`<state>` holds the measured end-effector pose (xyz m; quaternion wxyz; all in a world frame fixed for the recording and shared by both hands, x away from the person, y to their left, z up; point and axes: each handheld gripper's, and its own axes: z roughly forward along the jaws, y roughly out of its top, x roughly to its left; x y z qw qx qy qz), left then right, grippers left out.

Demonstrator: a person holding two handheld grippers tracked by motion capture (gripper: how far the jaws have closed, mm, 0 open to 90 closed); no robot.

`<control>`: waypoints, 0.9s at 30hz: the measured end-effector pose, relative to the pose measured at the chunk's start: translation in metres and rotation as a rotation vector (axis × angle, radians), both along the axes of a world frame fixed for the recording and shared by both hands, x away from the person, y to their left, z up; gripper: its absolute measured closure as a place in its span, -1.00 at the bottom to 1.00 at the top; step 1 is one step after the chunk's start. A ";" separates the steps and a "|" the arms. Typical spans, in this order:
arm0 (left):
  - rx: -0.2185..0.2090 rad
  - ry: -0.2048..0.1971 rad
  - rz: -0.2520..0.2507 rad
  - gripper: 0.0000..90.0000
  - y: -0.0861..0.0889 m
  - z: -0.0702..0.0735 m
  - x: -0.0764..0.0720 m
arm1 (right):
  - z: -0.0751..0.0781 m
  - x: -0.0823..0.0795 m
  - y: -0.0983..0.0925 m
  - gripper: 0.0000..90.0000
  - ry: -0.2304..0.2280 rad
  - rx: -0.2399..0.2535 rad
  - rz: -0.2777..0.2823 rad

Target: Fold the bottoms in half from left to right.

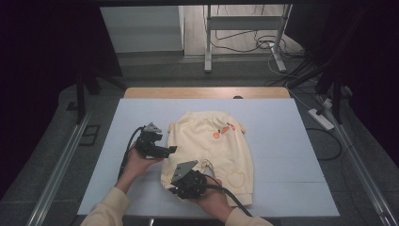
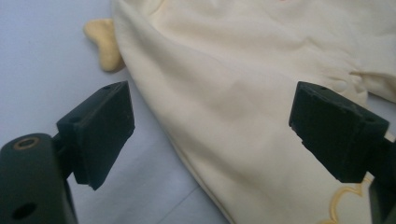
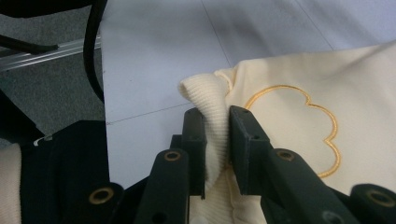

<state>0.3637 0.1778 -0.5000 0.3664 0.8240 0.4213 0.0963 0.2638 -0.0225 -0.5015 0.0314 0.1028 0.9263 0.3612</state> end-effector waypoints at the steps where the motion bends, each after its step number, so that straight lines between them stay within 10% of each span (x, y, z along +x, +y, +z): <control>1: -0.002 0.000 0.000 -0.68 0.000 0.000 0.002 | 0.000 0.000 0.000 0.68 0.002 0.003 0.000; 27: -0.022 0.003 0.009 -0.61 -0.002 0.005 0.033 | 0.001 0.001 -0.001 0.68 0.006 0.007 -0.004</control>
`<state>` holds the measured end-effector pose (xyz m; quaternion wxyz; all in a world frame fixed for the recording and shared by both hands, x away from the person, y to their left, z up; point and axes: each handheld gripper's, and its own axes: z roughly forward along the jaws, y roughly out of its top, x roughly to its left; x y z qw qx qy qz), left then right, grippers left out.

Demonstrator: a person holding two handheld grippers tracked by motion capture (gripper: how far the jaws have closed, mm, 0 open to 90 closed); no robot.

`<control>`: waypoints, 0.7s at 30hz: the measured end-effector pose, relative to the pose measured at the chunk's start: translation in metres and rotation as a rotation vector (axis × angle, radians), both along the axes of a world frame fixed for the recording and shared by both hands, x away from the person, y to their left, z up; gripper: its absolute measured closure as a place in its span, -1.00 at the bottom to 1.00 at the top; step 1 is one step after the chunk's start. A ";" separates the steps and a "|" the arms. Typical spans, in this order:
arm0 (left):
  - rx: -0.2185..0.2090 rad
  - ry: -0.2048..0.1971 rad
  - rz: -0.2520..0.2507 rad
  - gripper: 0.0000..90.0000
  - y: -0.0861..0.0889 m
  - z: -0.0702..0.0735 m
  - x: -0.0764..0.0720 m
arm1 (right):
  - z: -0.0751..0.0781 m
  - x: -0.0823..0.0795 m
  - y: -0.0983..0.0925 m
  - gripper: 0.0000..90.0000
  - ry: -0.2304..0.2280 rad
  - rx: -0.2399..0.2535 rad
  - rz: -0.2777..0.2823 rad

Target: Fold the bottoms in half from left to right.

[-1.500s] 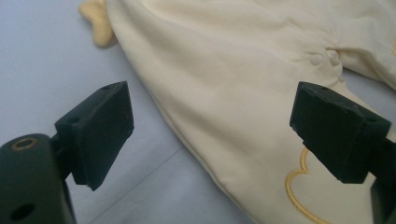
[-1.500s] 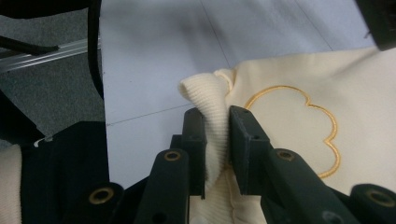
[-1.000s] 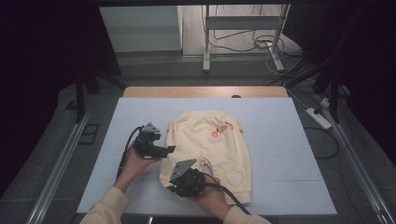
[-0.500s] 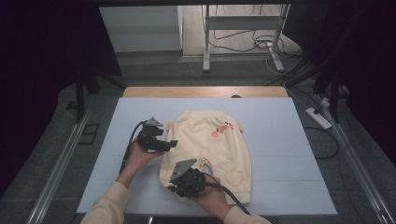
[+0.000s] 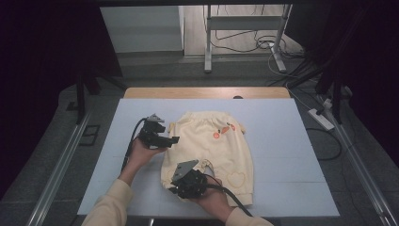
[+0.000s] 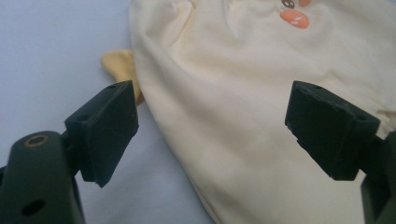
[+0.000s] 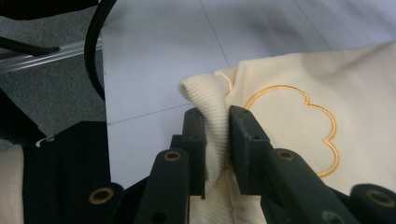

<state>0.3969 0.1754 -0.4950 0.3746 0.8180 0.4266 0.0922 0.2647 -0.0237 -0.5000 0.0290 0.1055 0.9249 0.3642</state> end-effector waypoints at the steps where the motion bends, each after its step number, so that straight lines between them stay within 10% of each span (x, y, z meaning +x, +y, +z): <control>1: 0.001 -0.003 -0.002 -0.61 0.000 0.001 0.002 | 0.000 0.000 0.000 0.69 -0.001 0.000 -0.001; 21: -0.005 0.008 0.047 -0.52 0.010 -0.007 0.046 | 0.000 0.000 -0.003 0.69 0.007 0.005 -0.003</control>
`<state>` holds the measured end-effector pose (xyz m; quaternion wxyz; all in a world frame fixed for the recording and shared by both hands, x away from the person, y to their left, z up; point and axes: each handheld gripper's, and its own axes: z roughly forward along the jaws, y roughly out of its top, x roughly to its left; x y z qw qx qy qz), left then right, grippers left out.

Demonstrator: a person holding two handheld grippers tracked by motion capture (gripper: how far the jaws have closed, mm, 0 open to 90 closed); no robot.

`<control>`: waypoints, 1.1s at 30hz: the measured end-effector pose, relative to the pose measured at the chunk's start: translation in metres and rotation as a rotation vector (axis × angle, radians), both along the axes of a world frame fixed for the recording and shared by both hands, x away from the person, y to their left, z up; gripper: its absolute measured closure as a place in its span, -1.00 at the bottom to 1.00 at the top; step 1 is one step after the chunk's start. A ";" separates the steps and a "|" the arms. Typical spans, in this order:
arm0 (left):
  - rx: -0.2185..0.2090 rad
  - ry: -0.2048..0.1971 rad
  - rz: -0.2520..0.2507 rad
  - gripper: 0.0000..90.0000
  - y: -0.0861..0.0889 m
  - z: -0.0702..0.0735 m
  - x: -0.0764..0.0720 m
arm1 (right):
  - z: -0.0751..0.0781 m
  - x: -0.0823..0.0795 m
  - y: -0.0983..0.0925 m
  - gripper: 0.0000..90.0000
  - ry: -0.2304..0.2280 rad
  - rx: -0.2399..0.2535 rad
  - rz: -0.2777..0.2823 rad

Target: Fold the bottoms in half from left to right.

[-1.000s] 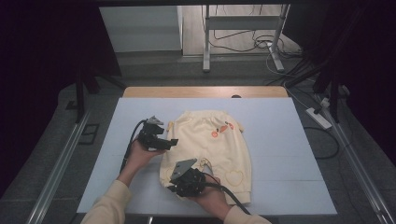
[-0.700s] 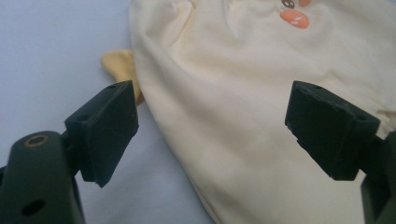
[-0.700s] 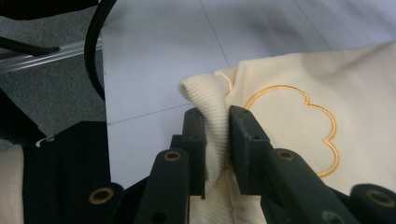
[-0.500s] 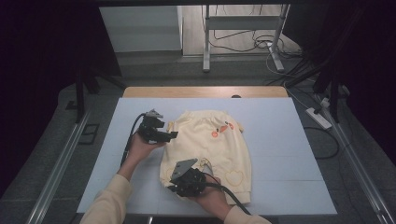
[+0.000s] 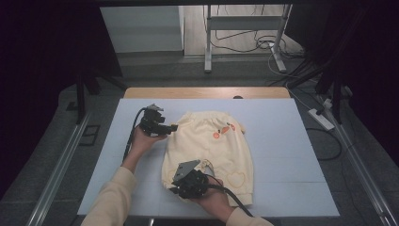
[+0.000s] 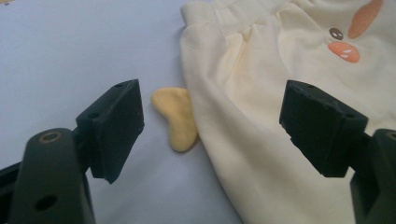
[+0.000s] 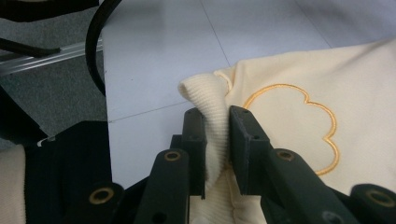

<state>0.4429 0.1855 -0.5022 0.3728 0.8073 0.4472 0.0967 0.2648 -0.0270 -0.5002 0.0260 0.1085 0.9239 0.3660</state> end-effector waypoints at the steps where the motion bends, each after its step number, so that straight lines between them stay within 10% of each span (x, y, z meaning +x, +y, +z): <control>1: 0.001 0.004 -0.001 -0.52 0.000 -0.001 0.001 | 0.000 0.000 0.000 0.69 0.000 0.000 0.000; 33: 0.128 0.087 -0.034 -0.48 -0.026 -0.030 0.013 | -0.003 -0.001 0.001 0.69 0.002 -0.011 0.000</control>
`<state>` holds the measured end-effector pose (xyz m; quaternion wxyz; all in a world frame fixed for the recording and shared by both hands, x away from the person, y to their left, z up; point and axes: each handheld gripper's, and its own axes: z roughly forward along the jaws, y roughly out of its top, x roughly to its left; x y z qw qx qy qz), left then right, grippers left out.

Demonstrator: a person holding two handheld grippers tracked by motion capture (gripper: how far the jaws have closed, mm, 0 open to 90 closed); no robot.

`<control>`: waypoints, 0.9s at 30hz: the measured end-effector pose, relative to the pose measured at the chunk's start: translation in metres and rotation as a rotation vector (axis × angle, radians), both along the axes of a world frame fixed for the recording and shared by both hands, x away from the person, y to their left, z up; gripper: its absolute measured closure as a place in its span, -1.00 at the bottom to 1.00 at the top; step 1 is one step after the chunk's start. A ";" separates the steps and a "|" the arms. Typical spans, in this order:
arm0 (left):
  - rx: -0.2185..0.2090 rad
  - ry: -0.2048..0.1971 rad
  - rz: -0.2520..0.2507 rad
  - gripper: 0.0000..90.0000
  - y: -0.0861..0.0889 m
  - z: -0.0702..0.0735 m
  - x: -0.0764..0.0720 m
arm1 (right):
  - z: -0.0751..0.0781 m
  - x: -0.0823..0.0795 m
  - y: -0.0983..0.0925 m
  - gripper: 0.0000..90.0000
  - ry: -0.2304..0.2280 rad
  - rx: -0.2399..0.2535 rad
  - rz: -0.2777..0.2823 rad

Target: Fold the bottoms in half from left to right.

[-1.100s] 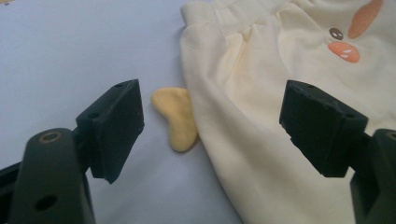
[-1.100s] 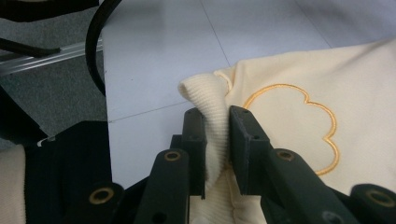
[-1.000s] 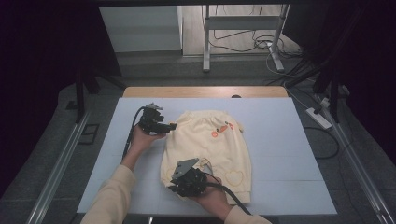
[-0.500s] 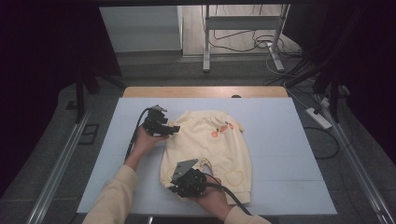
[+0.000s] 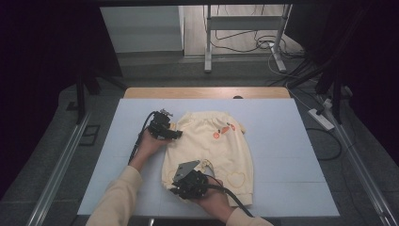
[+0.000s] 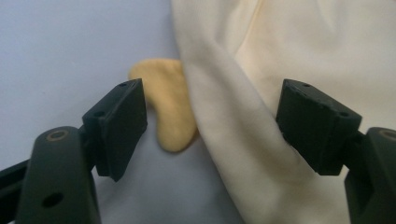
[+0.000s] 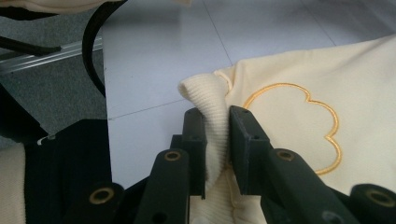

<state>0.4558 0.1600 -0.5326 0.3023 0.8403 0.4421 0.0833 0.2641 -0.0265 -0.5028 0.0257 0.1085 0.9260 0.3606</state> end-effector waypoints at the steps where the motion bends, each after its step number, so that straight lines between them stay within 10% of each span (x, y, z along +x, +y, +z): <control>1: 0.001 0.000 -0.001 -0.48 0.000 0.000 0.000 | 0.000 0.000 0.000 0.69 0.000 0.000 0.001; 5: -0.007 -0.008 0.002 -0.38 0.002 0.000 -0.002 | 0.000 0.000 0.000 0.69 0.004 0.005 -0.001; 14: -0.107 0.042 -0.065 0.73 0.002 0.000 -0.008 | -0.002 0.000 0.000 0.69 0.003 -0.007 0.004; 27: -0.166 0.042 -0.095 0.80 0.001 0.012 -0.013 | 0.000 0.000 -0.002 0.69 0.004 0.002 0.003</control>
